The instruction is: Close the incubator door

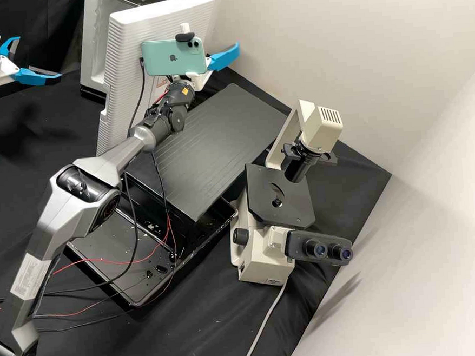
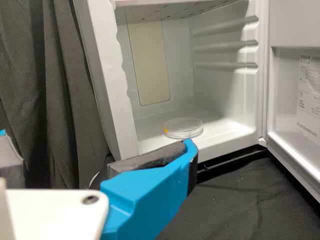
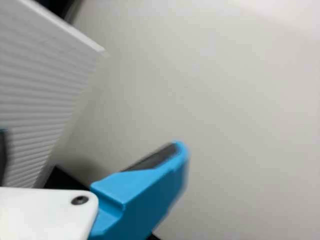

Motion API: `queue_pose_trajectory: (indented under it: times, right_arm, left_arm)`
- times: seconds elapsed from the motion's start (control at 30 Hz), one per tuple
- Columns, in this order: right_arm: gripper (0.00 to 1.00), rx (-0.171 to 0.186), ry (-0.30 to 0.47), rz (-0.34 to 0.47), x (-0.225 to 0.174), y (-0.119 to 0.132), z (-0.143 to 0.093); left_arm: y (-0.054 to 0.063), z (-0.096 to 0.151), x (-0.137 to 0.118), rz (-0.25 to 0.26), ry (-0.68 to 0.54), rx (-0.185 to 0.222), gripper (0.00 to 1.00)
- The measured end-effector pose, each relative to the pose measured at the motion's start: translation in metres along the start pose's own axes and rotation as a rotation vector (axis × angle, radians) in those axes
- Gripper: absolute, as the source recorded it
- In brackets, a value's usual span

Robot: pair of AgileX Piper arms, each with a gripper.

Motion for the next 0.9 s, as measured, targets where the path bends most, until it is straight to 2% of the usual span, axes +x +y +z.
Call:
queue_pose_trajectory:
  times: [0.07, 0.33, 0.43, 0.67, 0.9]
  right_arm:
    - [1.00, -0.017, -0.002, -0.044, 0.006, -0.002, -0.002]
    - [1.00, -0.092, -0.052, -0.082, 0.020, -0.016, -0.019]
    - [1.00, -0.113, -0.047, -0.084, 0.022, -0.019, -0.028]
    - [1.00, -0.116, -0.019, -0.049, 0.024, -0.010, -0.041]
    - [1.00, -0.106, 0.057, -0.034, 0.024, -0.009, -0.050]
  left_arm:
    - [0.000, 0.000, 0.000, 0.000, 0.000, 0.000, 1.00]
    - [0.000, 0.000, 0.000, 0.000, 0.000, 0.000, 1.00]
    - [0.000, 0.000, 0.000, 0.000, 0.000, 0.000, 1.00]
    - [0.000, 0.000, 0.000, 0.000, 0.000, 0.000, 1.00]
    - [0.000, 0.000, 0.000, 0.000, 0.000, 0.000, 1.00]
